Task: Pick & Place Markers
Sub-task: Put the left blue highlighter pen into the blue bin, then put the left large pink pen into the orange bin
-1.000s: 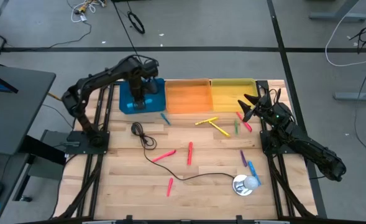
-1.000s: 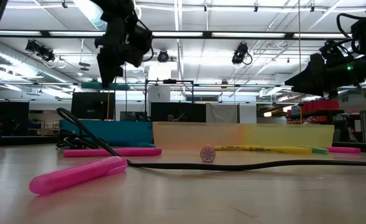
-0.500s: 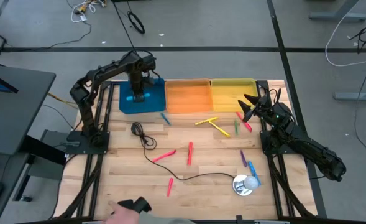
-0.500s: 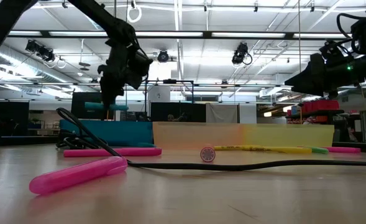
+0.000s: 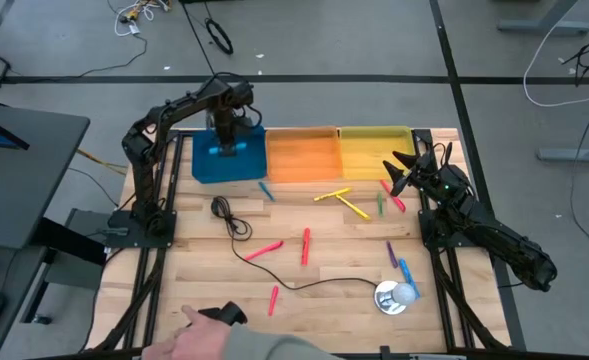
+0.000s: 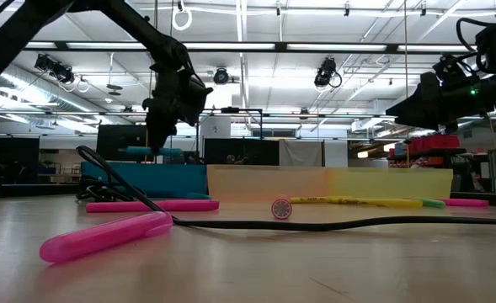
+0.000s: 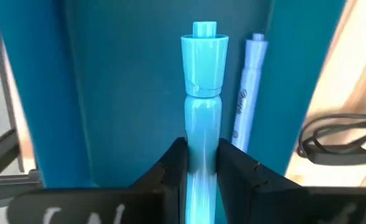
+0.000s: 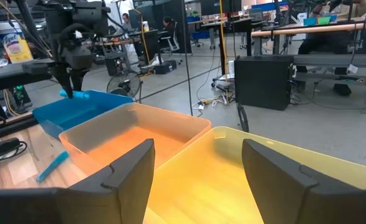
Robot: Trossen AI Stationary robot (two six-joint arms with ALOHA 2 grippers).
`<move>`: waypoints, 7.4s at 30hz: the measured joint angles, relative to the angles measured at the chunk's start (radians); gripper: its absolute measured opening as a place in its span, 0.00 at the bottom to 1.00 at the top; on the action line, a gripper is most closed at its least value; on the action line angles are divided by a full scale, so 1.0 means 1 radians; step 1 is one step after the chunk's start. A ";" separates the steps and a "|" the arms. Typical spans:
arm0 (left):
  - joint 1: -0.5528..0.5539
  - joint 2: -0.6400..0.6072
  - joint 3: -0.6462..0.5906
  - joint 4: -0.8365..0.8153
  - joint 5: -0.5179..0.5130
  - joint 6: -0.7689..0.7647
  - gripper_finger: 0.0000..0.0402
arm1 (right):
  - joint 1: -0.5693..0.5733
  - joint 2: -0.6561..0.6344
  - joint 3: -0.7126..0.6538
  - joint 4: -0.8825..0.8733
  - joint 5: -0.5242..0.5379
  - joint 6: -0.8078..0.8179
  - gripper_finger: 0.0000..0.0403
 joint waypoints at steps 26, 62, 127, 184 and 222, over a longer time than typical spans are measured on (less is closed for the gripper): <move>-0.008 0.002 -0.202 0.231 0.004 -0.002 0.16 | 0.000 0.000 0.000 0.000 0.000 0.000 0.61; -0.029 0.054 -0.262 0.273 0.042 -0.052 0.33 | 0.000 0.000 0.000 0.000 0.000 0.000 0.61; -0.170 -0.366 -0.261 0.528 0.203 -0.334 0.62 | 0.000 0.000 0.000 0.000 0.000 0.000 0.61; -1.062 -0.886 -0.930 1.291 -0.365 -1.052 0.62 | 0.000 0.000 0.000 0.000 0.000 0.000 0.61; -1.039 -0.644 -0.688 0.716 -0.169 -1.269 0.62 | 0.000 0.000 0.000 0.000 0.000 0.000 0.61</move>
